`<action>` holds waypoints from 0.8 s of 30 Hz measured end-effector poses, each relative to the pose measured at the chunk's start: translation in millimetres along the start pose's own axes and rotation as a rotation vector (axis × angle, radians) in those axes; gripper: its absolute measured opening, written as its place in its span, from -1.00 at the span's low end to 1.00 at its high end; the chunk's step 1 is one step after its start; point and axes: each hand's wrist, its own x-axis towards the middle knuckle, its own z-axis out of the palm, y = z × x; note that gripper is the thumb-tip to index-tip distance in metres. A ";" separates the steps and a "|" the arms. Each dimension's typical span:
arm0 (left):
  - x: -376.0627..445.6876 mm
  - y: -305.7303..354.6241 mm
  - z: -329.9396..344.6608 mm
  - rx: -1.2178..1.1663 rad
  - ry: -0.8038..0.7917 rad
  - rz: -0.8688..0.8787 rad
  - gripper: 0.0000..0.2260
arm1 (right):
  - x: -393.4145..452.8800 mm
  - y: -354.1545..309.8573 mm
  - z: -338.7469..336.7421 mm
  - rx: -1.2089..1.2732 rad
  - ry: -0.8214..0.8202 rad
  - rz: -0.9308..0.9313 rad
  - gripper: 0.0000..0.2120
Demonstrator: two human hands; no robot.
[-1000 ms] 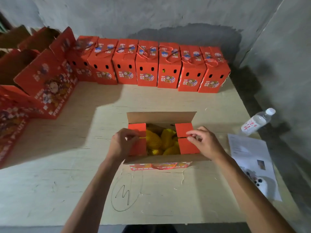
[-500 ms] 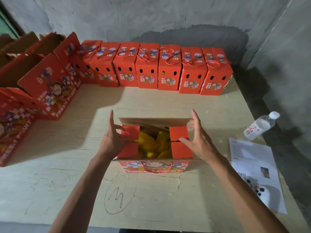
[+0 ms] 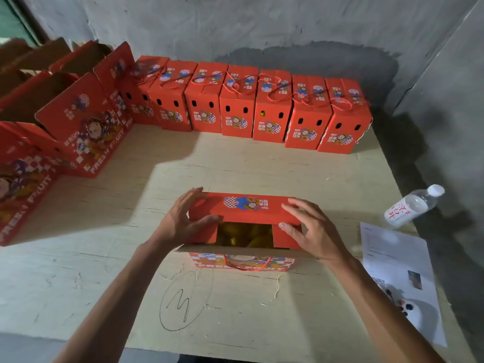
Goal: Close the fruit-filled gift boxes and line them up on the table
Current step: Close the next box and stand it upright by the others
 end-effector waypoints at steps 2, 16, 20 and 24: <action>3.6 -2.4 1.3 0.007 -0.027 0.053 -0.41 | 3.1 -0.1 -1.2 0.008 -0.031 0.009 -0.54; 14.2 -7.1 3.0 0.236 -0.053 0.165 -0.47 | 8.9 -2.3 10.8 -0.154 0.158 -0.072 -0.62; 14.8 -2.2 -0.5 0.297 -0.163 0.143 -0.38 | 2.9 6.7 17.8 -0.187 0.178 -0.147 -0.66; 2.9 -7.4 2.7 0.205 -0.202 0.174 -0.43 | -4.0 12.8 18.5 -0.104 0.175 -0.153 -0.70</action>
